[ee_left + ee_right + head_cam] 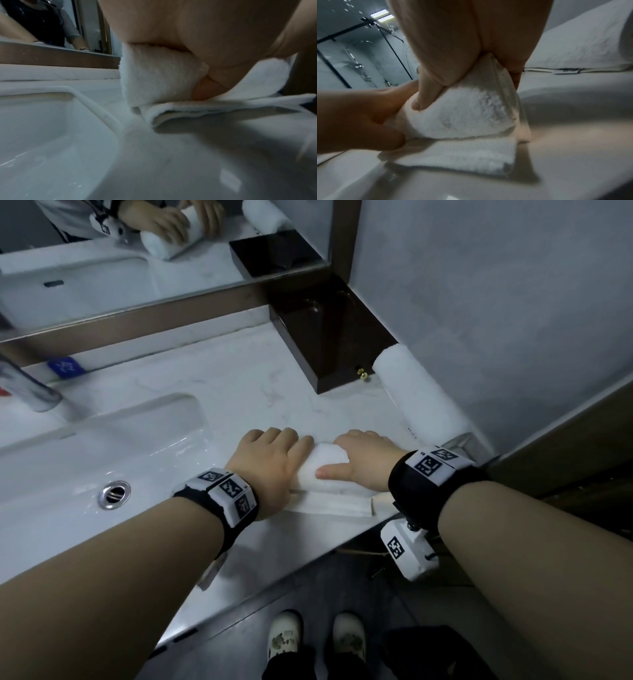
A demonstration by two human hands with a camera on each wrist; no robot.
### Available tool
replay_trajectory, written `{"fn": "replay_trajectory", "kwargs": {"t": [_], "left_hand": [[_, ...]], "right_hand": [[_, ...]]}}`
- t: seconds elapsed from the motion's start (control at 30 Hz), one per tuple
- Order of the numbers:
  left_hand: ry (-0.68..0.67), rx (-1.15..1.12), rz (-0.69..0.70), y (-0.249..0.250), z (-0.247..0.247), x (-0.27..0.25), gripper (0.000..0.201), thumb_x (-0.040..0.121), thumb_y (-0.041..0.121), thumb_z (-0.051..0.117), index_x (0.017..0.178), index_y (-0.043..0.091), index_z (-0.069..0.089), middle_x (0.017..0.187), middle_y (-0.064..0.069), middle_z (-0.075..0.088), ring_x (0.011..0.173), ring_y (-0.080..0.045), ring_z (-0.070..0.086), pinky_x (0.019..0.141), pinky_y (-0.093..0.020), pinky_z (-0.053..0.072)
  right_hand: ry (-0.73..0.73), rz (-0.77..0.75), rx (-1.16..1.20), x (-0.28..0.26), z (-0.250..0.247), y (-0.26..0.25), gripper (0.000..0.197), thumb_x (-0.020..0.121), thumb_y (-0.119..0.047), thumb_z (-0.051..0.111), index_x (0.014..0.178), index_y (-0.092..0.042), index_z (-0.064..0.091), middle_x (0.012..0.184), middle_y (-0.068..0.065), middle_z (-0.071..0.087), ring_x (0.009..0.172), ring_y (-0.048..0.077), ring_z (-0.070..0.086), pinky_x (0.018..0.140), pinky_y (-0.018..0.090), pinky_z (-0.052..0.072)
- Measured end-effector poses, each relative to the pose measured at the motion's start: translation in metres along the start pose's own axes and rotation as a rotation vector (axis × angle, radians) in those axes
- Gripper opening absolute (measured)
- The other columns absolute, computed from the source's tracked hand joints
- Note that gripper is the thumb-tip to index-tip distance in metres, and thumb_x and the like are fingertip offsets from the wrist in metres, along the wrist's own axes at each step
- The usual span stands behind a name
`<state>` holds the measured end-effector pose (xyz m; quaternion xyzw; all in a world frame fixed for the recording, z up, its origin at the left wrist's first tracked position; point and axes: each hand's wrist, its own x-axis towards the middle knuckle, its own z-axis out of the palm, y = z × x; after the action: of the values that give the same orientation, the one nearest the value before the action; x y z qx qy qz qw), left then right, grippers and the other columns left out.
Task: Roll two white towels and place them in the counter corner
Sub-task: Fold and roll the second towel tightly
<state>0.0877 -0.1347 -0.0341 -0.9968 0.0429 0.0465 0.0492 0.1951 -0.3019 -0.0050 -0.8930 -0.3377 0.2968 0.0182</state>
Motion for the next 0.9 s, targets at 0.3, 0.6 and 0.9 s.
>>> {"fn": "replay_trajectory", "kwargs": {"t": [0.3,0.6,0.9], "left_hand": [[-0.103,-0.178,-0.044,0.002,-0.009,-0.004,0.080,0.073,0.049,0.054,0.145,0.025,0.031,0.133,0.003,0.050,0.123,-0.024,0.049,0.107,-0.038,0.031],[-0.359,-0.099,-0.087,0.010,-0.029,0.013,0.049,0.077,0.043,0.065,0.120,0.025,0.051,0.113,0.006,0.059,0.104,-0.018,0.060,0.083,-0.029,0.044],[-0.498,-0.005,-0.147,0.026,-0.035,0.025,0.036,0.078,0.033,0.070,0.111,0.024,0.057,0.105,0.007,0.062,0.094,-0.016,0.065,0.076,-0.026,0.051]], "right_hand": [[0.158,-0.046,-0.156,-0.005,0.020,-0.008,0.068,0.073,-0.073,0.059,0.112,-0.020,0.042,0.101,0.000,0.057,0.080,0.022,0.048,0.070,0.036,0.038],[0.483,-0.045,-0.353,-0.017,0.056,-0.017,0.069,0.068,-0.072,0.064,0.107,-0.017,0.051,0.097,0.001,0.059,0.086,0.025,0.055,0.075,0.038,0.036],[0.553,-0.065,-0.300,-0.031,0.066,-0.021,0.065,0.069,-0.063,0.065,0.111,-0.016,0.053,0.101,0.000,0.058,0.088,0.025,0.052,0.080,0.039,0.039]]}}
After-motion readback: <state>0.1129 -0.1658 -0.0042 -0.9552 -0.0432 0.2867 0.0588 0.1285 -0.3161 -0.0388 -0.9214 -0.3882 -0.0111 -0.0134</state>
